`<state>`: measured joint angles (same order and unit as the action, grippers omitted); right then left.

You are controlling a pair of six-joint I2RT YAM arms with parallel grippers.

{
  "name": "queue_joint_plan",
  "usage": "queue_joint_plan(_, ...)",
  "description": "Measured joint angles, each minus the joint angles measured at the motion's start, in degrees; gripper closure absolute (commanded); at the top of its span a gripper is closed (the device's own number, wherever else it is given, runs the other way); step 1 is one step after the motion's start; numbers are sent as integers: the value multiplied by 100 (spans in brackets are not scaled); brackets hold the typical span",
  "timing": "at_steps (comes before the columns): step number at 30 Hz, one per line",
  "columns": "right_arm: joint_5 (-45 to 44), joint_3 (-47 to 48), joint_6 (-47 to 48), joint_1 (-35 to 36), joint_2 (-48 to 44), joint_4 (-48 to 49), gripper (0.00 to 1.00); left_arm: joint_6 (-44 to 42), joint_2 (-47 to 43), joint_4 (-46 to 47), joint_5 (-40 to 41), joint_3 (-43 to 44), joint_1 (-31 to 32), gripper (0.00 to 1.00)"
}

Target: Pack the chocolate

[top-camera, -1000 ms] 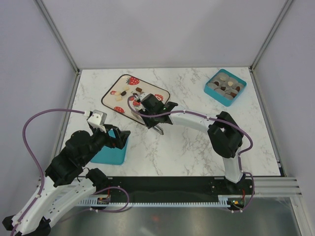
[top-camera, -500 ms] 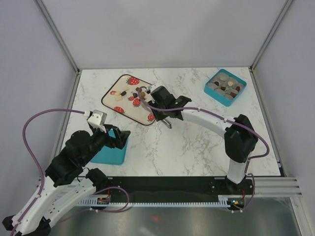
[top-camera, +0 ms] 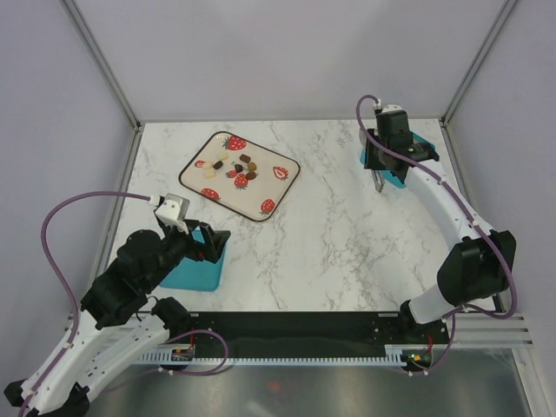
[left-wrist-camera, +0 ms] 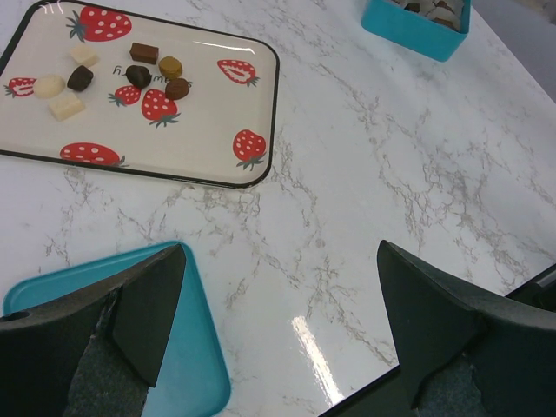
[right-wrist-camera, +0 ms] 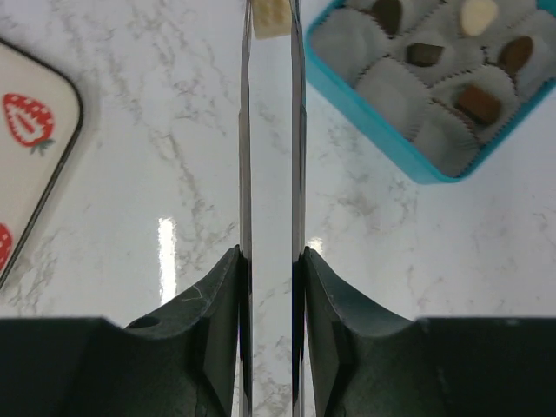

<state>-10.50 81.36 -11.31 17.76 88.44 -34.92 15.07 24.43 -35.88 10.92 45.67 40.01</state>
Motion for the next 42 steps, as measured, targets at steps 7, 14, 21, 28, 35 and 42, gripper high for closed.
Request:
queue_joint_plan(7, -74, 48, -120, -988, 225, -168, 62, 0, 164, 0, 103, -2, 0, 0)
queue_joint_plan(14, 76, 170, -190, -1185, 866, -260, 61, 0, 540, 0, 103, -11, 0, 0)
queue_joint_plan(21, 273, 326, -192, -1279, 1139, -306, 61, 0, 807, 0, 103, -11, 0, 0)
queue_joint_plan(28, 358, 420, -199, -1340, 1222, -289, 60, 0, 807, 0, 103, -11, 0, 0)
queue_joint_plan(35, 428, 474, -197, -1351, 1416, -284, 58, 0, 693, 0, 109, -11, 0, 0)
queue_joint_plan(42, 466, 505, -197, -1366, 1565, -232, 55, 0, 522, 0, 129, -11, 0, 0)
